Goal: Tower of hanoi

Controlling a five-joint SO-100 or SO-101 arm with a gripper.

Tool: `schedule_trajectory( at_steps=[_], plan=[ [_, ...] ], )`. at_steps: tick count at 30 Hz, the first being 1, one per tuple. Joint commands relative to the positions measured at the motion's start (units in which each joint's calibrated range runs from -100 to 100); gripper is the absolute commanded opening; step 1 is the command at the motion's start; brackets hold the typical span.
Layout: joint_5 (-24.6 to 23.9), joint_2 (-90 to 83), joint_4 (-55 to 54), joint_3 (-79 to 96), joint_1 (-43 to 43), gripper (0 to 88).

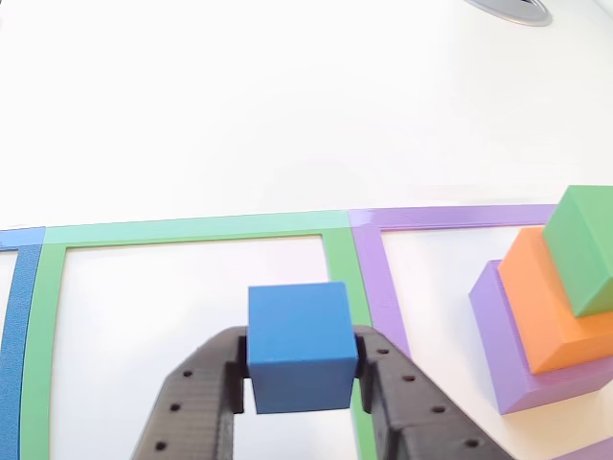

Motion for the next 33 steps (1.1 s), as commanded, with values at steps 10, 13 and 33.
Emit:
schedule_trajectory(
  at_steps=[10, 13, 33],
  plan=[
    [0.2, 18.7, -21.4, -3.1, -5.0, 3.9],
    [0.2, 21.4, -24.3, -4.1, -5.4, 4.0],
    [0.2, 35.3, -42.9, -2.5, -7.9, 4.6]
  ],
)
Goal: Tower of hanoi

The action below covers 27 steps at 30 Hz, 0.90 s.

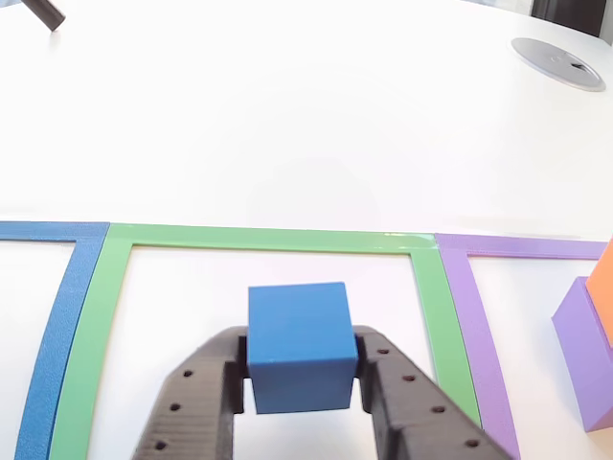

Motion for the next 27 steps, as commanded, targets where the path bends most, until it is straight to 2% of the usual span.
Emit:
schedule_trajectory(
  at_steps=[1, 18, 21, 25, 27],
  plan=[
    [0.2, 1.1, -2.9, 0.1, -0.4, 4.6],
    [0.2, 4.8, -1.7, -0.7, 0.4, 5.8],
    [0.2, 4.9, -1.4, -0.7, 0.5, 10.3],
    [0.2, 4.9, -1.2, -0.8, 0.7, 21.3],
    [0.2, 4.5, -1.1, -0.8, 0.7, 22.8]
  ],
)
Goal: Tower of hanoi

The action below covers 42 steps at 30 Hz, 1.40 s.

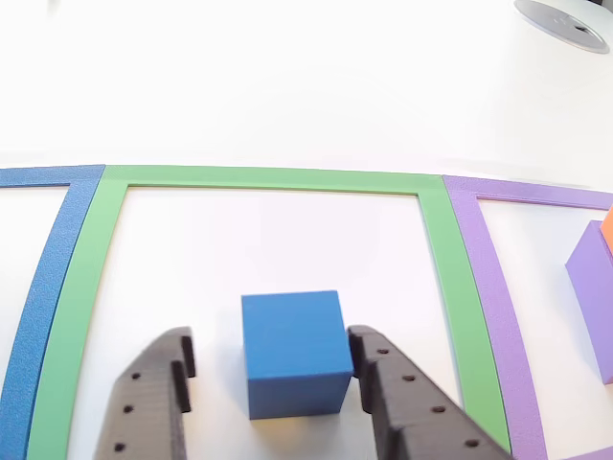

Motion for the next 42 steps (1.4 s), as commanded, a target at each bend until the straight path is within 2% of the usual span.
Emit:
schedule_trajectory(
  at_steps=[1, 6, 11, 15, 24, 31, 37, 42],
  plan=[
    [0.2, -0.9, 0.5, -0.6, 0.5, 23.0],
    [0.2, -8.1, 5.6, 1.0, 1.0, 23.1],
    [0.2, -26.9, 17.3, 5.1, 2.8, 23.1],
    [0.2, -43.5, 33.4, 5.2, 5.0, 22.4],
    [0.2, -75.0, 74.1, -0.1, 8.0, 0.2],
    [0.2, -85.5, 114.2, -21.8, 12.5, 0.2],
    [0.2, -87.6, 138.6, -41.5, 16.5, 0.2],
    [0.2, -88.8, 153.1, -55.8, 17.0, 0.2]
  ],
)
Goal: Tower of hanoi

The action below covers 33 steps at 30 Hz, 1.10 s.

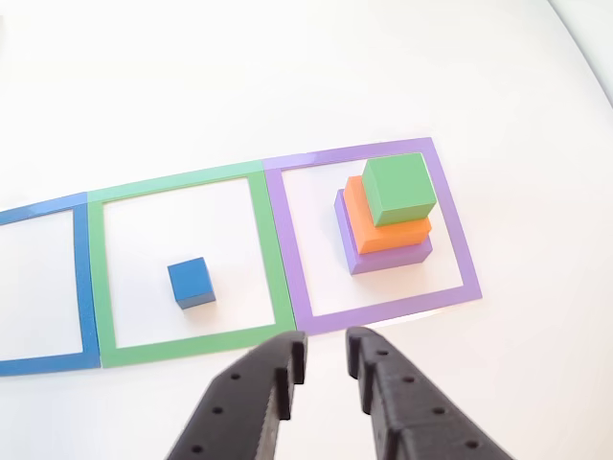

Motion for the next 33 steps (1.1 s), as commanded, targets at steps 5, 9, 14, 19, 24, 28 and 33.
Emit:
schedule_trajectory(
  at_steps=[5, 9, 14, 19, 24, 28, 33],
  plan=[
    [0.0, -2.9, 22.8, -25.2, 0.5, 0.2],
    [0.0, -3.2, 25.8, -29.8, 0.8, 0.2],
    [0.0, -2.6, 25.5, -29.7, 4.0, 0.4],
    [0.0, -1.3, 23.6, -27.4, 8.4, 0.5],
    [0.0, -1.3, 16.9, -19.6, 14.0, 1.0],
    [0.0, -1.3, 9.9, -11.1, 18.4, 4.9],
    [0.0, -1.3, -3.5, 2.6, 21.0, 19.9]
  ],
)
